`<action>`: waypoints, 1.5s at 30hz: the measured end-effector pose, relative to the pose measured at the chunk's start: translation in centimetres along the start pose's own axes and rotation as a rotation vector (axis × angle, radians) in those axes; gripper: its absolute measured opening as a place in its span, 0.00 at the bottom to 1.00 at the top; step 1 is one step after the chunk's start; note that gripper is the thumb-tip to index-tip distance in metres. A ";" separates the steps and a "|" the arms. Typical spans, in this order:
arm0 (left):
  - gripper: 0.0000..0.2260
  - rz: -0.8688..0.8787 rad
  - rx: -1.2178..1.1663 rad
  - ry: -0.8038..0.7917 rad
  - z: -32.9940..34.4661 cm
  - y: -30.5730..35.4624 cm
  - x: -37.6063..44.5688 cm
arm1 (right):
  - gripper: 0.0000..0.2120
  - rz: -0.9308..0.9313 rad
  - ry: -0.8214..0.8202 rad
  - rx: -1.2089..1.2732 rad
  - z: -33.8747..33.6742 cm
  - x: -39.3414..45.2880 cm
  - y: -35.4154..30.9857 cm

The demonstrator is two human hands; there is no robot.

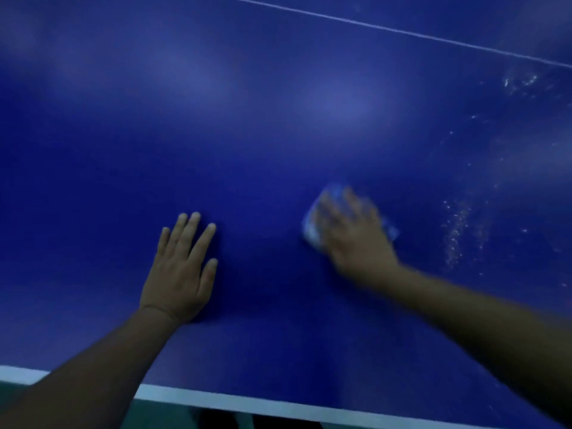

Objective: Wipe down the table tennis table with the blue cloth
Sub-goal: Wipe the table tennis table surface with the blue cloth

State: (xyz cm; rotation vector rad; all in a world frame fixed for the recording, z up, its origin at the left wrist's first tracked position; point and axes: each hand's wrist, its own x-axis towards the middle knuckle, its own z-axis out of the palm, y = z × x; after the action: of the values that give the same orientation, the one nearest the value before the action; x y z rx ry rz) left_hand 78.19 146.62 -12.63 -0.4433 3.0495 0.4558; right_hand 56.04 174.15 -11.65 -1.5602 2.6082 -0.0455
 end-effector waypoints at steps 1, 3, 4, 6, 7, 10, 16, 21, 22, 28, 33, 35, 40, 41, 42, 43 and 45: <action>0.27 0.016 0.008 -0.006 0.1 0.0 -0.1 | 0.25 -0.216 -0.046 -0.013 0.5 -3.6 -2.5; 0.26 0.041 0.020 -0.017 0.1 -0.1 0.0 | 0.23 -0.510 -0.165 -0.010 0.2 -8.1 -4.1; 0.26 0.047 0.022 -0.021 0.0 -0.1 0.2 | 0.23 -0.564 -0.186 0.001 -0.2 -7.8 -3.0; 0.26 0.037 0.023 -0.024 0.0 -0.2 0.5 | 0.22 -0.492 -0.102 -0.062 -0.6 -3.3 1.3; 0.26 0.033 0.022 -0.028 0.0 -0.1 0.6 | 0.21 -0.364 -0.056 -0.106 -0.5 -0.1 4.1; 0.25 0.027 0.018 -0.026 0.0 -0.1 0.4 | 0.20 0.255 -0.006 -0.060 -1.8 6.8 12.7; 0.25 0.024 0.015 -0.027 -0.1 -0.3 0.4 | 0.25 0.527 0.063 0.029 -1.4 6.1 8.1; 0.26 0.021 0.009 -0.045 0.0 -0.4 0.5 | 0.24 -0.143 -0.069 0.018 1.1 -9.2 -8.0; 0.26 0.018 0.009 -0.051 0.0 -0.4 0.6 | 0.24 -0.272 -0.108 0.006 1.0 -11.6 -9.3; 0.28 0.019 -0.005 -0.063 -0.2 -0.4 0.7 | 0.24 0.066 -0.053 -0.012 0.8 -6.1 -1.9; 0.30 0.014 -0.007 -0.075 -0.3 -0.4 0.6 | 0.27 0.592 0.041 0.085 0.6 -2.8 -5.4; 0.31 0.012 -0.007 -0.092 -0.4 -0.4 0.7 | 0.25 0.403 0.021 0.054 1.7 -5.9 -11.1; 0.33 0.063 -0.130 -0.203 -1.5 -1.3 -0.2 | 0.24 0.085 -0.105 0.022 2.5 -15.1 -17.9; 0.32 0.087 -0.161 -0.196 -1.8 -1.5 -1.3 | 0.24 0.146 -0.091 0.005 2.5 -15.3 -17.1; 0.31 0.106 -0.180 -0.167 -2.0 -1.7 -3.0 | 0.25 0.288 -0.073 0.018 2.4 -14.9 -16.3; 0.30 0.115 -0.192 -0.128 -2.0 -1.8 -5.3 | 0.25 0.506 -0.051 0.055 2.2 -14.0 -16.0; 0.28 0.117 -0.191 -0.064 -1.6 -1.8 -10.0 | 0.26 0.979 0.021 0.157 1.8 -11.4 -17.3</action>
State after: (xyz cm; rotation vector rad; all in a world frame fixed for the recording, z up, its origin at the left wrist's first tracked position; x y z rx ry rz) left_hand 88.35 147.22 -10.96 -0.2500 2.9928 0.7555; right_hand 76.74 176.00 -11.29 -0.1328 2.9693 -0.1755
